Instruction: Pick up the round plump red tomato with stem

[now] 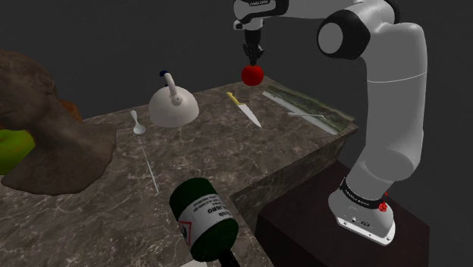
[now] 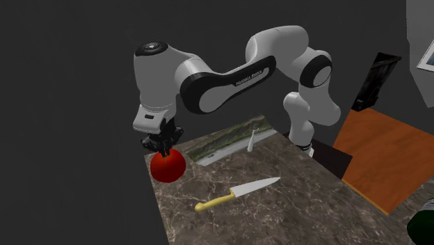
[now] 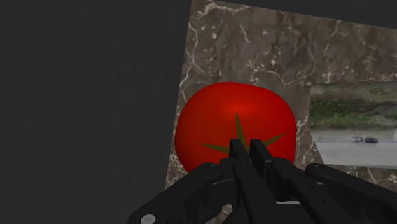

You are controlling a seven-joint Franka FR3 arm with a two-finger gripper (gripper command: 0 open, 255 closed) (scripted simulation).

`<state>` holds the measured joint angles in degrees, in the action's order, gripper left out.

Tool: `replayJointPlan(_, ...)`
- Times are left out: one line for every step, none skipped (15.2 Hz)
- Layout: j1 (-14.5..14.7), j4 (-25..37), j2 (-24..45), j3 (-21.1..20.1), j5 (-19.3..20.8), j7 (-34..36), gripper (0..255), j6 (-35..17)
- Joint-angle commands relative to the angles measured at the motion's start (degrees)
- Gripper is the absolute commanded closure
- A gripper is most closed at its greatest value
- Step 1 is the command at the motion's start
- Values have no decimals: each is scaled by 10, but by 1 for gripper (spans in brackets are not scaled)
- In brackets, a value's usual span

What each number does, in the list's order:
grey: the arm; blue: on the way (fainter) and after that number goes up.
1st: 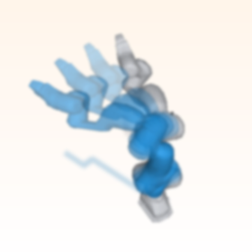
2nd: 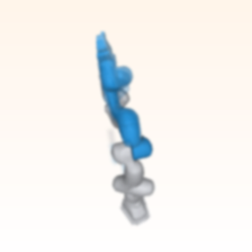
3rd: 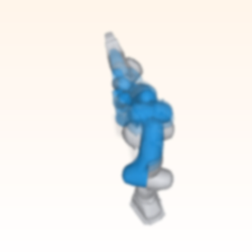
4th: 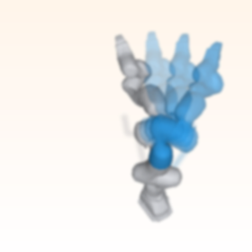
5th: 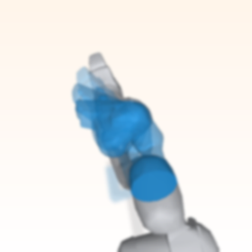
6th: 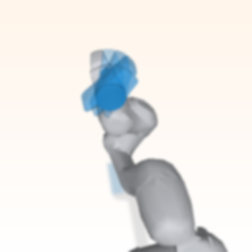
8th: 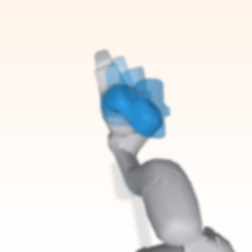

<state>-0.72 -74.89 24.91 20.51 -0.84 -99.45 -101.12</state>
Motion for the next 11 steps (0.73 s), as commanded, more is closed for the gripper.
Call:
replayJointPlan(-1, 15, 2, 0, -1, -1, 255, 13)
replayJointPlan(-2, 24, 3, 0, -1, -2, 255, 21)
replayJointPlan(-3, 34, 5, 0, -2, -3, 255, 30)
replayJointPlan(-4, 44, 6, 0, -2, -3, 255, 38)
replayJointPlan(-6, 55, 8, 0, -3, -4, 255, 47)
replayJointPlan(-7, 66, 10, 1, -4, -5, 255, 56)
replayJointPlan(-8, 77, 12, 1, -4, -6, 255, 65)
replayJointPlan(-10, 89, 15, 1, -5, -7, 255, 74)
replayJointPlan(-11, 101, 18, 1, -6, -8, 255, 83)
replayJointPlan(-13, 114, 21, 1, -7, -9, 255, 93)
replayJointPlan(-15, 128, 25, 1, -9, -10, 255, 103)
